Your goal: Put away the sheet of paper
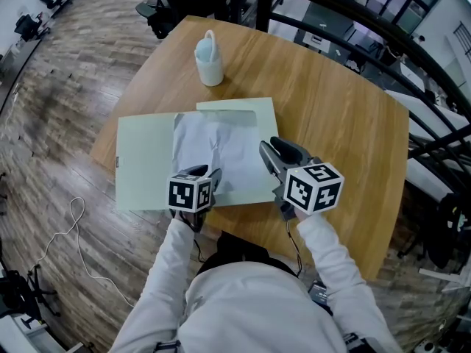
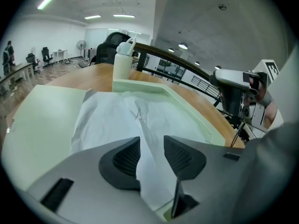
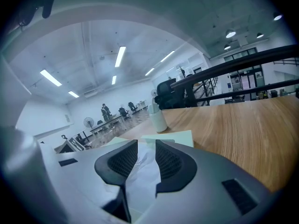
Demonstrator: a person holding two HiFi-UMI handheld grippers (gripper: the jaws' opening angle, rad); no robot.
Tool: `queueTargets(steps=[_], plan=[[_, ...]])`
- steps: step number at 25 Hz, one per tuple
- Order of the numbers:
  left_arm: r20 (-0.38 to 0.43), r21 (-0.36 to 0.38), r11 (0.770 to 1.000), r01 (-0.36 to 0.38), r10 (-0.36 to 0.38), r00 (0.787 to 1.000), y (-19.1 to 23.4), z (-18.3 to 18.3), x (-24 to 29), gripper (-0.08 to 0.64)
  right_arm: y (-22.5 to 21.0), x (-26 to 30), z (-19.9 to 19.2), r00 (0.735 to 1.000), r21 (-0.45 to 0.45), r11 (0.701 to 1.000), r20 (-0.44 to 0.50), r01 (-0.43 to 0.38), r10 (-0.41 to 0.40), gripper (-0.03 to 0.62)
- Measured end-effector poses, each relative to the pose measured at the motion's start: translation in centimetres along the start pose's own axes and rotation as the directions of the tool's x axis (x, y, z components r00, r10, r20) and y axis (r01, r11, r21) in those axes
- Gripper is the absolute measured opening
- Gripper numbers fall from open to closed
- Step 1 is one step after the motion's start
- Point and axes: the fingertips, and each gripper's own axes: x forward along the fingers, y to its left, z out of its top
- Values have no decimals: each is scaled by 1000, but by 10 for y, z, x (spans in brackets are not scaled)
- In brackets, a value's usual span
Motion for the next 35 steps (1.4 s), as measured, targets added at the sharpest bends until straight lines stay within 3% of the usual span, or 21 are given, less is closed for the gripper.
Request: queueTargets(steps=[10, 18, 28, 35], plan=[[136, 43, 995, -91, 85, 987, -3, 30, -24, 138, 4, -13, -5, 1000, -19, 999, 4, -27, 27, 143], [290, 76, 985, -155, 127, 949, -16, 61, -54, 94, 8, -22, -4, 999, -34, 998, 10, -50, 51, 143], [484, 102, 955, -277, 196, 853, -36, 85, -104, 31, 9, -44, -2, 998, -72, 996, 34, -53, 55, 143], [624, 131, 933, -334, 185, 759, -64, 94, -139, 18, 1, -70, 5, 996, -92, 996, 87, -18, 26, 116]])
